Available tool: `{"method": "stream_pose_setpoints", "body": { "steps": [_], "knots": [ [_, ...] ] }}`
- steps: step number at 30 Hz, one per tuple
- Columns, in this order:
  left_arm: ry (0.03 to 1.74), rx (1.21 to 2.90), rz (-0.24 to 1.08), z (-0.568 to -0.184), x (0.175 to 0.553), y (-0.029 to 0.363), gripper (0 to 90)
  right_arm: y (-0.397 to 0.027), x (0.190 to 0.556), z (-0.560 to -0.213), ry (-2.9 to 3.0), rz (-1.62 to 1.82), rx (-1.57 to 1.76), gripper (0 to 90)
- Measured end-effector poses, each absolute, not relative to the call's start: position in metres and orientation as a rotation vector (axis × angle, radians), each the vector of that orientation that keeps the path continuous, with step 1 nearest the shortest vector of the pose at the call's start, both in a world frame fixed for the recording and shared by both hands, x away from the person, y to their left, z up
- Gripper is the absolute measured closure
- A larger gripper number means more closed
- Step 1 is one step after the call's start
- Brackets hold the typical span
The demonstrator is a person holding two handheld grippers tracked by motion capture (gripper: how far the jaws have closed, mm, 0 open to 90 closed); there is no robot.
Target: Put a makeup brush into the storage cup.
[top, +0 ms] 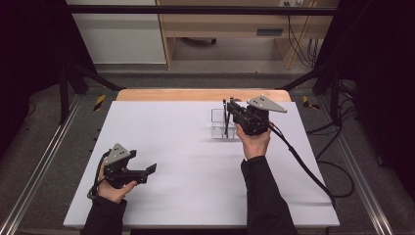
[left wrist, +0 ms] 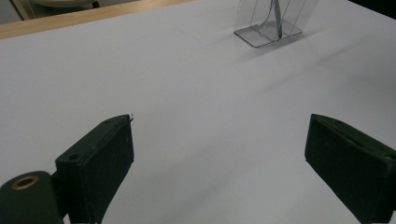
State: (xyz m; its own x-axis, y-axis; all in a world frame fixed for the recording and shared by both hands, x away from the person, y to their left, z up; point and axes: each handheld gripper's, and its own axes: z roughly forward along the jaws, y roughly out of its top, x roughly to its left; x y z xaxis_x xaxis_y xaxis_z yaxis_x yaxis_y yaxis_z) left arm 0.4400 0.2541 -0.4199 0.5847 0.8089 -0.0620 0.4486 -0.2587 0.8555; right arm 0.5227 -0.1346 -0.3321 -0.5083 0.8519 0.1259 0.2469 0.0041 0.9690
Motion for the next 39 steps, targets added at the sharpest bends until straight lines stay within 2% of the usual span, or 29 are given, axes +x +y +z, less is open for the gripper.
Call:
{"method": "stream_pose_setpoints", "body": {
  "steps": [18,39],
  "knots": [
    [1.002,1.903,0.494,-0.42,0.44,0.254,7.5,-0.134,0.541,-0.318,1.726,1.508,1.128,83.8],
    [0.982,1.887,0.502,-0.417,0.44,0.257,7.6,-0.135,0.564,-0.323,1.688,1.462,1.152,83.8]
  ]
}}
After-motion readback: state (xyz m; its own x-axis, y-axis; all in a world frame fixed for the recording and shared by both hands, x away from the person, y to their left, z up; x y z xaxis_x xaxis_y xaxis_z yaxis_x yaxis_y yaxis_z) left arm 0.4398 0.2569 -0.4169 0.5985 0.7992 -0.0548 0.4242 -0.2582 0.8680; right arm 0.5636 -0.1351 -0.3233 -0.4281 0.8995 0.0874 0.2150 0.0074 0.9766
